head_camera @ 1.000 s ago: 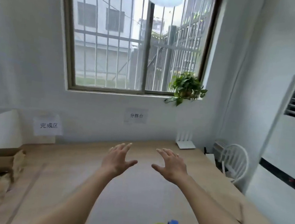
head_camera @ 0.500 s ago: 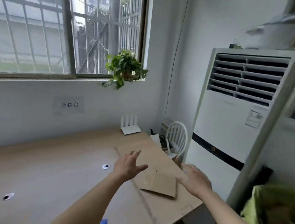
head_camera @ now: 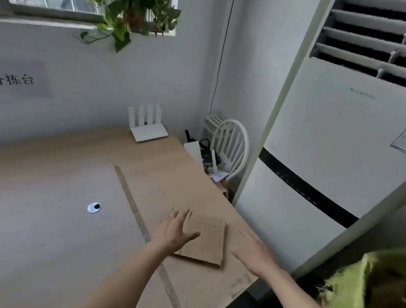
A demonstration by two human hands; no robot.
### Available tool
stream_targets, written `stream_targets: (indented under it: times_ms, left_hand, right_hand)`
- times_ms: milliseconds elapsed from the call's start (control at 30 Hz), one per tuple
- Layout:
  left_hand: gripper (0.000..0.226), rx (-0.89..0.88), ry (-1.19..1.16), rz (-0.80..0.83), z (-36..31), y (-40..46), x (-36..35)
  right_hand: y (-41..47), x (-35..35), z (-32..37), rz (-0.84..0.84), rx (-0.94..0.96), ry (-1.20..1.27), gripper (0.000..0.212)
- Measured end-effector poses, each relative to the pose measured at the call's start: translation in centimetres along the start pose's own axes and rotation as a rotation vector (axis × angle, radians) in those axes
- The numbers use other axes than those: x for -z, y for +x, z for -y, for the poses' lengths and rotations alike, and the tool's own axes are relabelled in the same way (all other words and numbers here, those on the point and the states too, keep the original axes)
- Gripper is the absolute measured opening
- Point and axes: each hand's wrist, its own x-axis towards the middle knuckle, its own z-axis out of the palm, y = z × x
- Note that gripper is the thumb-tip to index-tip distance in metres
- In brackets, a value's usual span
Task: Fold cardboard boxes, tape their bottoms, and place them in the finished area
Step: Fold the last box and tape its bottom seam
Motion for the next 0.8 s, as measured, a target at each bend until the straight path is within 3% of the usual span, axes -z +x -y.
stream_targets:
  times_ms: [367, 633, 800]
  left_hand:
    - [0.100, 0.210, -0.055, 0.199, 7.5, 14.3, -12.3]
    - [0.114, 0.413, -0.179, 0.125, 7.9, 17.9, -17.7]
    - [0.130, 0.585, -0.427, 0.024, 6.6, 18.3, -17.6]
  right_hand:
    - [16.5, -12.1, -4.4, 0.195, -0.153, 0.209, 0.099]
    - [22.5, -15.6, -5.9, 0.177, -0.202, 0.373, 0.113]
    - [23.8, -14.8, -5.8, 0.167, -0.152, 0.544, 0.115]
